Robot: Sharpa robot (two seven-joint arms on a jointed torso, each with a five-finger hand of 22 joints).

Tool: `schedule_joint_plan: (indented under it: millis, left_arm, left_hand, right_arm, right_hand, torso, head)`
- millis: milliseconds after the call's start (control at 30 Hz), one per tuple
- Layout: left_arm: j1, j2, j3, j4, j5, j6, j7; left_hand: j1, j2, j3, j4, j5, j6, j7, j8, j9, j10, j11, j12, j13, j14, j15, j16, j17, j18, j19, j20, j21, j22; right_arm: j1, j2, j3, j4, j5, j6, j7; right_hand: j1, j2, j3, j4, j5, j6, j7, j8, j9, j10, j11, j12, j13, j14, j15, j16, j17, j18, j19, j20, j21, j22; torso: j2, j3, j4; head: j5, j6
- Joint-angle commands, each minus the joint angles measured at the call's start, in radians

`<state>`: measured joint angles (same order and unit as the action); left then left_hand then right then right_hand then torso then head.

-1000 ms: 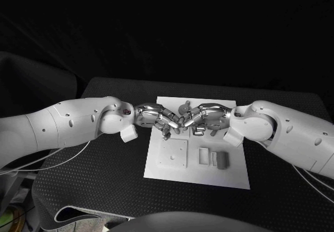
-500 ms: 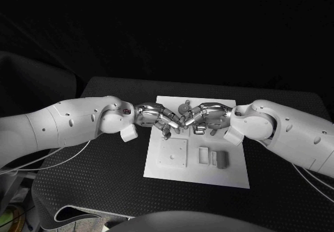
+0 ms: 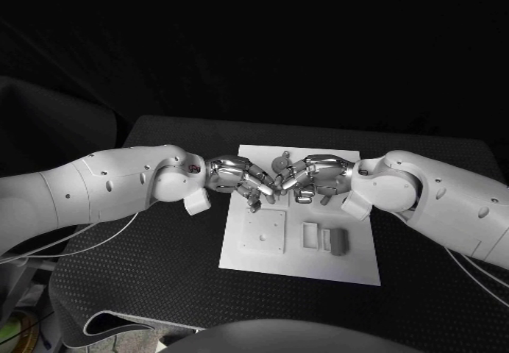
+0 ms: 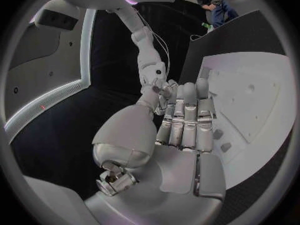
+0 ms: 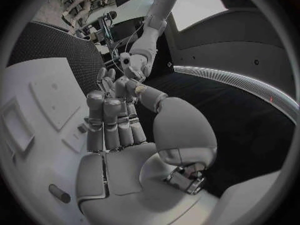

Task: Assemble the parts on the task board

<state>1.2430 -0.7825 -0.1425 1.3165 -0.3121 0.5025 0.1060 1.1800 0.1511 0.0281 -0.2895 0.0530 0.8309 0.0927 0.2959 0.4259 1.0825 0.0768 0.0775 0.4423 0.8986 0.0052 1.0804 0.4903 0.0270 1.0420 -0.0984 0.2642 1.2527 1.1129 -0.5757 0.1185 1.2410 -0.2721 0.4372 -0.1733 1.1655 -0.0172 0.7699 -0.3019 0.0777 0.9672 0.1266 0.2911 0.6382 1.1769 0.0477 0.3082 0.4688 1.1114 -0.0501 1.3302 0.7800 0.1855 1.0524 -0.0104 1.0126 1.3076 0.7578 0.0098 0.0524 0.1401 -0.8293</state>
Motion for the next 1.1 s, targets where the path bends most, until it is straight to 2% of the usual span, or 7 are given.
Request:
schedule_joint_plan:
  millis: [33, 333, 667, 833, 967, 1100]
  left_arm:
    - [0.001, 0.003, 0.001, 0.005, 0.001, 0.008, 0.029]
    - [0.001, 0.004, 0.001, 0.003, 0.001, -0.016, 0.038]
    - [0.001, 0.005, 0.001, 0.0, 0.001, -0.031, 0.032]
    - [0.001, 0.005, 0.001, -0.001, 0.001, -0.028, 0.02]
    - [0.002, 0.006, 0.001, -0.001, 0.001, -0.03, 0.01]
    - [0.002, 0.005, 0.001, -0.002, 0.004, -0.034, 0.003]
  left_hand:
    - [0.013, 0.002, 0.0, -0.001, -0.005, 0.014, 0.002, 0.006, 0.001, 0.011, 0.0, 0.004, 0.002, 0.0, -0.008, 0.007, 0.002, 0.018, 0.006, -0.002, -0.004, 0.002]
    - [0.033, -0.009, 0.046, 0.002, -0.005, 0.053, 0.005, 0.016, -0.001, 0.04, -0.007, 0.011, 0.006, 0.005, -0.01, 0.012, 0.004, 0.015, 0.012, -0.003, -0.005, 0.006]
    - [0.02, 0.006, 0.074, 0.002, -0.005, 0.078, 0.008, 0.019, -0.004, 0.064, -0.01, 0.015, 0.009, 0.014, -0.014, 0.017, 0.005, 0.014, 0.02, -0.007, -0.003, 0.01]
    - [0.003, -0.004, 0.076, 0.002, -0.005, 0.075, 0.013, 0.014, -0.007, 0.062, -0.006, 0.01, 0.006, 0.014, -0.015, 0.017, 0.004, 0.013, 0.021, -0.008, -0.004, 0.012]
    - [-0.026, -0.028, 0.066, 0.005, -0.005, 0.071, 0.019, 0.008, -0.011, 0.06, -0.002, 0.005, 0.005, 0.015, -0.015, 0.017, 0.004, 0.013, 0.023, -0.009, -0.004, 0.014]
    - [-0.049, -0.038, 0.057, 0.007, -0.005, 0.068, 0.024, 0.004, -0.013, 0.057, 0.001, 0.002, 0.004, 0.015, -0.016, 0.016, 0.004, 0.013, 0.024, -0.01, -0.005, 0.014]
  right_arm:
    - [-0.001, -0.001, 0.0, -0.002, -0.006, 0.013, 0.005]
    - [-0.002, -0.002, 0.0, 0.0, -0.006, 0.016, 0.004]
    - [-0.003, -0.003, 0.0, 0.002, -0.007, 0.019, 0.005]
    - [-0.003, -0.003, 0.0, 0.002, -0.007, 0.018, 0.005]
    - [-0.003, -0.003, 0.0, 0.002, -0.007, 0.019, 0.005]
    - [-0.003, -0.003, 0.0, 0.002, -0.007, 0.018, 0.004]
  right_hand:
    - [0.016, 0.025, 0.0, 0.006, 0.001, 0.001, 0.005, 0.004, 0.001, 0.007, 0.001, 0.003, 0.002, 0.0, -0.01, -0.006, 0.001, 0.076, 0.0, -0.005, -0.002, 0.016]
    - [0.016, 0.025, 0.0, 0.006, 0.001, 0.001, 0.005, 0.004, 0.001, 0.007, 0.001, 0.002, 0.003, 0.0, -0.01, -0.006, 0.001, 0.076, 0.0, -0.005, -0.002, 0.016]
    - [0.016, 0.025, 0.0, 0.006, 0.001, 0.0, 0.005, 0.004, 0.002, 0.006, 0.001, 0.002, 0.003, 0.0, -0.01, -0.006, 0.001, 0.076, 0.0, -0.005, -0.002, 0.017]
    - [0.017, 0.025, 0.0, 0.006, 0.001, 0.0, 0.005, 0.004, 0.002, 0.006, 0.001, 0.002, 0.003, 0.0, -0.01, -0.006, 0.002, 0.076, 0.0, -0.005, -0.002, 0.017]
    - [0.017, 0.025, 0.0, 0.006, 0.002, 0.0, 0.005, 0.004, 0.002, 0.006, 0.001, 0.002, 0.003, -0.001, -0.01, -0.006, 0.002, 0.076, 0.0, -0.005, -0.002, 0.017]
    - [0.017, 0.025, 0.0, 0.006, 0.002, 0.0, 0.005, 0.004, 0.002, 0.006, 0.001, 0.002, 0.003, -0.001, -0.01, -0.006, 0.002, 0.076, -0.001, -0.005, -0.002, 0.017]
  torso:
    - [0.0, 0.0, -0.0001]
    - [0.0, 0.0, 0.0001]
    - [0.0, 0.0001, 0.0008]
    - [0.0, 0.0, 0.0004]
    - [0.0, 0.0, 0.0006]
    - [0.0, -0.0003, 0.0007]
  head:
    - [0.0, 0.0]
    - [0.0, -0.001]
    - [-0.001, -0.003]
    - [-0.002, -0.004]
    - [-0.003, -0.005]
    - [-0.003, -0.005]
